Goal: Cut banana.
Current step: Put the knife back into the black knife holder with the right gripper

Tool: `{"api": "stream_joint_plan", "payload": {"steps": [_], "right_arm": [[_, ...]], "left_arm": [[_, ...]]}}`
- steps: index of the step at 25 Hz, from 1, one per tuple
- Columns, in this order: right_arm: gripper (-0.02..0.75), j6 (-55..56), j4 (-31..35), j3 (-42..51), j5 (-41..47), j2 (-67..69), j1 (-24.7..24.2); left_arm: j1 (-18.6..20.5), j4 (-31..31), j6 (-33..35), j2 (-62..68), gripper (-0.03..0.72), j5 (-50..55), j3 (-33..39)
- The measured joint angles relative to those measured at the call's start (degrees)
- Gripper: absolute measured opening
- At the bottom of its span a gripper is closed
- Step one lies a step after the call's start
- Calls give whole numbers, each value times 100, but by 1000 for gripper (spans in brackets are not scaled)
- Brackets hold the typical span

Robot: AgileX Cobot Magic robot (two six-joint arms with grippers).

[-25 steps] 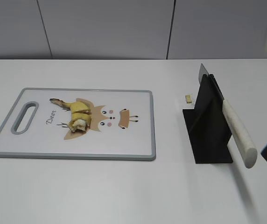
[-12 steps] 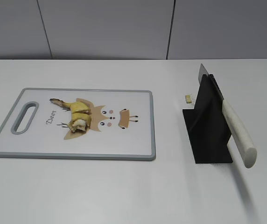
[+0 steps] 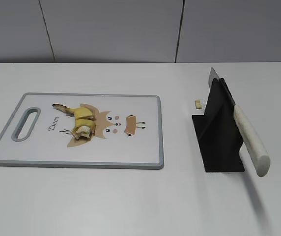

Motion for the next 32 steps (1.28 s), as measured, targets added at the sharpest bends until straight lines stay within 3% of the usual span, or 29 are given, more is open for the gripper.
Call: {"api": "stream_joint_plan", "payload": {"steps": [9, 15, 25, 32], "right_arm": [[545, -6, 0, 0, -5, -1161, 0], [545, -6, 141, 0, -5, -1222, -120], [545, -11, 160, 0, -5, -1222, -1927], [545, -11, 160, 0, -5, -1222, -2623]], "left_arm": [[0, 0, 3, 0, 579, 1, 0], [7, 0, 2, 0, 579, 1, 0], [7, 0, 2, 0, 579, 1, 0], [7, 0, 2, 0, 579, 1, 0]]}}
